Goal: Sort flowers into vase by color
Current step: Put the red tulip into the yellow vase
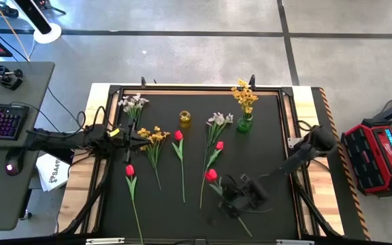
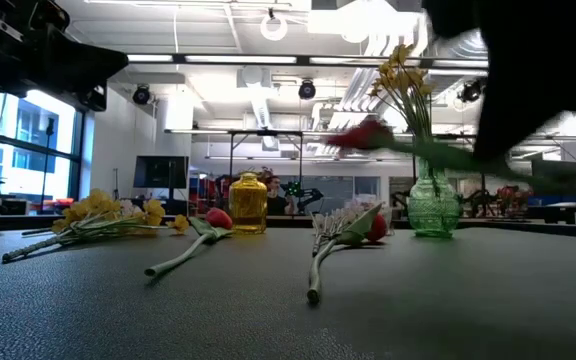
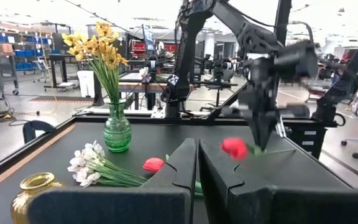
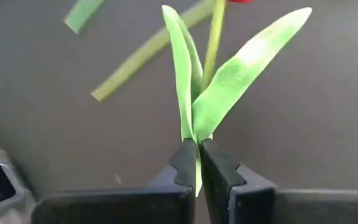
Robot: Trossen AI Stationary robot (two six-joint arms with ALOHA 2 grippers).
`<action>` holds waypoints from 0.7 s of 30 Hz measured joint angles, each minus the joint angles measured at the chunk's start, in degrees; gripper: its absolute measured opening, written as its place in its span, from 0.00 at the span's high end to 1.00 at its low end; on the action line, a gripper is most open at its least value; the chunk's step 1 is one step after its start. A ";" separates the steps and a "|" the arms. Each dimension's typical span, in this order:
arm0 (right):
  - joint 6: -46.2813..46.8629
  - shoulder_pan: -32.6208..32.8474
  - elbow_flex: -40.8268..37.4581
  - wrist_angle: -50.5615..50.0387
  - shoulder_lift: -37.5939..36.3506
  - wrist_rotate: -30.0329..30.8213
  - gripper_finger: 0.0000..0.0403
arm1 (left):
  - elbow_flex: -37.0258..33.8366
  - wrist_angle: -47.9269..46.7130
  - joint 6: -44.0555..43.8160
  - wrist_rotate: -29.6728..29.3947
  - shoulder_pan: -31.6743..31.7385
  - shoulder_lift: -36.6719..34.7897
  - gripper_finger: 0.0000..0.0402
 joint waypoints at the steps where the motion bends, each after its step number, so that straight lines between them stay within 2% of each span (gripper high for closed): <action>1: -0.65 0.69 0.06 0.14 -0.88 3.27 0.99 | 0.00 0.00 0.41 -0.02 -0.28 0.00 0.98; 3: -3.89 2.11 0.10 0.77 -2.12 11.09 0.99 | 0.00 0.24 0.53 -0.02 -0.80 0.03 0.98; 7: -17.07 2.70 0.10 6.81 -2.37 26.71 1.00 | 0.00 4.03 2.32 -0.02 -2.30 1.92 0.98; 10: -28.04 0.18 0.10 14.83 -2.37 32.03 1.00 | 0.00 7.40 4.01 0.01 -3.63 5.09 0.98; 13: -43.80 -3.18 0.10 27.52 -2.33 32.43 1.00 | 0.00 12.16 4.03 -0.02 -4.75 9.42 0.98; 15: -54.94 -5.71 0.10 36.90 -2.35 30.64 1.00 | 0.00 15.52 4.12 0.00 -5.33 12.96 0.98; 18: -68.15 -9.67 0.10 48.84 -2.35 23.81 1.00 | -0.02 21.94 5.28 0.10 -6.01 18.57 0.98; 21: -75.75 -13.56 0.10 57.19 -2.34 16.84 1.00 | 0.02 29.58 8.24 0.69 -7.03 24.26 0.94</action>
